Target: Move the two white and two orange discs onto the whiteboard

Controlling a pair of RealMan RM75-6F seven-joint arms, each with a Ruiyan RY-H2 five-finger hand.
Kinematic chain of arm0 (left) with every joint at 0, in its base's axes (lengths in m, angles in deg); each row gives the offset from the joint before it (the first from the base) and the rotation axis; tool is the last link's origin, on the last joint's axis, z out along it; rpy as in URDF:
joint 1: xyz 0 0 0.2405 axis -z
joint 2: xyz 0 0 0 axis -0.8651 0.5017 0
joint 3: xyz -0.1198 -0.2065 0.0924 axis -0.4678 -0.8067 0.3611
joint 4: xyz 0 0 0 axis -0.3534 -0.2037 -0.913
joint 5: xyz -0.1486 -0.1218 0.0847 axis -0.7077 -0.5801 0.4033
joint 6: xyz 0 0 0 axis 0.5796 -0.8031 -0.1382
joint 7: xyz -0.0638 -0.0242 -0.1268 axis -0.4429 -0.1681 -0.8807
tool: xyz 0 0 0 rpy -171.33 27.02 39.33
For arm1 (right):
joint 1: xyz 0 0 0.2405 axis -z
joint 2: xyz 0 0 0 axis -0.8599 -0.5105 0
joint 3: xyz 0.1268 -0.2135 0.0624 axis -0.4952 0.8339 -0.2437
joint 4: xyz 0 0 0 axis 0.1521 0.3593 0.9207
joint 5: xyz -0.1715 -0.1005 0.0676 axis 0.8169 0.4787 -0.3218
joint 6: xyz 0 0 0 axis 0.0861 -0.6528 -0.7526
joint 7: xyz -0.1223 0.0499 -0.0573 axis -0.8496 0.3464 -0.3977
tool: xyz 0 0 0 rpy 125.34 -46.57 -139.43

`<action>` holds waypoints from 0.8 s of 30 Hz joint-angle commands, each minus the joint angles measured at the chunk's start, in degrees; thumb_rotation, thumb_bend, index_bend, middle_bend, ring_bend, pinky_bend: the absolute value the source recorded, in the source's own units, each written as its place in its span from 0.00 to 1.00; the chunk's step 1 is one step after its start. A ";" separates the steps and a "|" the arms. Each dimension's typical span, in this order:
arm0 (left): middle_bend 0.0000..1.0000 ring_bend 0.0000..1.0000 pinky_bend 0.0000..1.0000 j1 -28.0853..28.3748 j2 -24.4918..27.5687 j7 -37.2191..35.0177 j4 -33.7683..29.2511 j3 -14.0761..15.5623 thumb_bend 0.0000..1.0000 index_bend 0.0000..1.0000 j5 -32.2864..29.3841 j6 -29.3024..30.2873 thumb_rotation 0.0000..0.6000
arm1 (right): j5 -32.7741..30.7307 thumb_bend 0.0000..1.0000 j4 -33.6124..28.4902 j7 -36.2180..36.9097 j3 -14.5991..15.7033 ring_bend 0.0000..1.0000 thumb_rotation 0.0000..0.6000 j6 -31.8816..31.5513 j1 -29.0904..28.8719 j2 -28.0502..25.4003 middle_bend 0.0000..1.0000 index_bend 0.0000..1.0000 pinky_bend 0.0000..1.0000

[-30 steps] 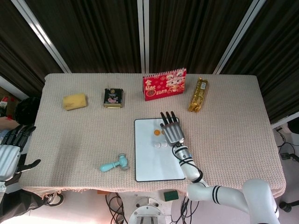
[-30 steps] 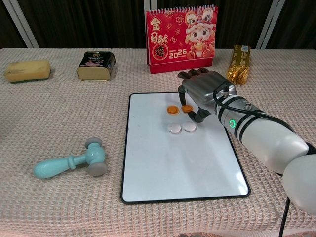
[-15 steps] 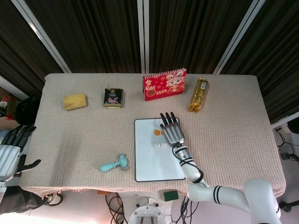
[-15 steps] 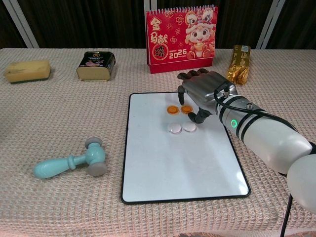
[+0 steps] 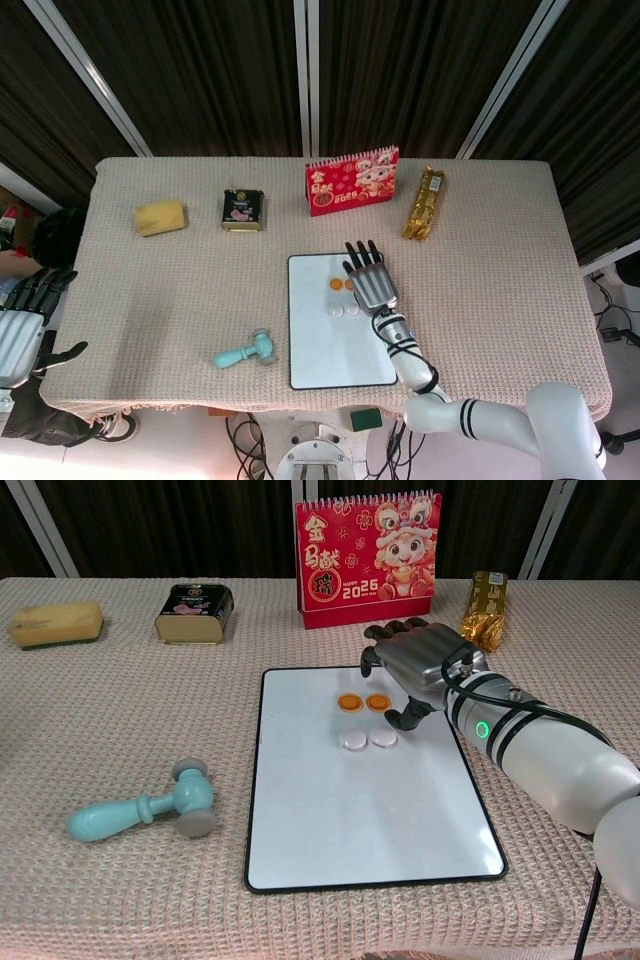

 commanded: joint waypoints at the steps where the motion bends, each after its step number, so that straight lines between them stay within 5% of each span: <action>1: 0.07 0.00 0.11 0.00 0.01 -0.01 -0.01 0.01 0.09 0.09 0.01 0.01 1.00 | 0.04 0.35 0.01 0.15 -0.05 0.00 1.00 -0.02 0.00 0.02 0.00 0.37 0.00; 24: 0.07 0.00 0.11 0.10 -0.06 0.20 -0.06 0.03 0.09 0.09 -0.01 -0.18 1.00 | 0.10 0.35 1.71 1.04 -0.66 0.00 1.00 0.03 -0.37 1.29 0.00 0.48 0.00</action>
